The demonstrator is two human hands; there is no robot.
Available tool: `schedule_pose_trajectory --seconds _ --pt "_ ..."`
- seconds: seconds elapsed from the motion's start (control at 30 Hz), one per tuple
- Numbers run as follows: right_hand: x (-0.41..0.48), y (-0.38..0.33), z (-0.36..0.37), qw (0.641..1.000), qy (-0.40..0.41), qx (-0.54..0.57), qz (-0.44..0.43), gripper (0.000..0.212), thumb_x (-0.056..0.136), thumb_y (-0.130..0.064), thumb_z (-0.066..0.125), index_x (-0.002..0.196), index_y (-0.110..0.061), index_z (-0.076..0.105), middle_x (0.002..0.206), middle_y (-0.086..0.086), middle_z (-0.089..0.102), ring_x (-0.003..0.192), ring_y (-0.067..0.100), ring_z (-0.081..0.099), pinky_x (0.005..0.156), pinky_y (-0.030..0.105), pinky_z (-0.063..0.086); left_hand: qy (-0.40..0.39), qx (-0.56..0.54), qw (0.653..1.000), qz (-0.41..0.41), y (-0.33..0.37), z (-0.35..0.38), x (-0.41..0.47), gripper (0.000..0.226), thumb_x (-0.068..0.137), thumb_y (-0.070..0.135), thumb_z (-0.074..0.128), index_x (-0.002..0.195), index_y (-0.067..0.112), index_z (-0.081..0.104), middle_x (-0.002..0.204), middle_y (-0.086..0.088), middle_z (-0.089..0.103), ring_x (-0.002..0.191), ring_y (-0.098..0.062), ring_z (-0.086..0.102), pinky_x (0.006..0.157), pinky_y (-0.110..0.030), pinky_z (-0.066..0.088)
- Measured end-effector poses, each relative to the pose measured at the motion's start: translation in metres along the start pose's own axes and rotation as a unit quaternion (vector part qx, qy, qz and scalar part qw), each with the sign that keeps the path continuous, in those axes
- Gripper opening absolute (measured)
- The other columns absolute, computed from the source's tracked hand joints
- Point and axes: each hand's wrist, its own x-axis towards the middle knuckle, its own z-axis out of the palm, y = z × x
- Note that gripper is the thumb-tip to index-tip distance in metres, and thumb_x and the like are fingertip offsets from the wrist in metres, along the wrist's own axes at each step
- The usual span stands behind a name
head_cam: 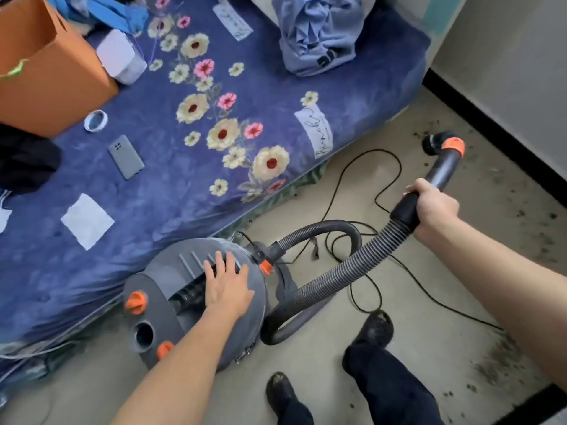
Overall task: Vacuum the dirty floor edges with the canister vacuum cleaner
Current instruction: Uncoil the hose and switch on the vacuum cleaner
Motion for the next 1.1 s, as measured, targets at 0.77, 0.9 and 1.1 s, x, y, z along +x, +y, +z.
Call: schedule_pose_trajectory --seconds 0.77,0.9,1.1 --pt "-0.167 0.226 -0.024 0.977 -0.038 -0.166 -0.129 0.018 0.062 -0.017 0.068 0.075 -0.009 0.06 0.067 0.011 0.063 0.062 0.029 0.062 0.062 0.047 0.057 0.077 0.088 0.98 0.162 -0.125 0.196 -0.135 0.072 0.086 0.048 0.057 0.149 0.028 0.026 0.161 -0.014 -0.01 0.146 -0.04 -0.002 0.115 -0.06 -0.009" --pt "-0.178 0.243 -0.03 0.972 -0.051 -0.183 -0.138 0.016 0.068 -0.01 0.066 0.081 -0.003 0.06 0.065 0.013 0.059 0.054 0.026 0.058 0.053 0.036 0.053 0.07 0.102 0.979 0.161 -0.147 0.216 -0.145 0.065 0.085 0.04 0.059 0.144 0.025 0.034 0.161 -0.016 -0.006 0.145 -0.042 0.004 0.116 -0.058 -0.008" --pt "-0.172 0.223 -0.074 0.947 -0.054 -0.265 -0.171 0.024 0.062 -0.016 0.072 0.08 -0.009 0.058 0.068 0.012 0.061 0.06 0.031 0.064 0.059 0.05 0.057 0.076 0.049 0.987 0.136 -0.115 0.206 -0.137 0.061 0.084 0.034 0.061 0.14 0.02 0.042 0.156 -0.019 0.02 0.145 -0.042 0.009 0.12 -0.051 0.002"
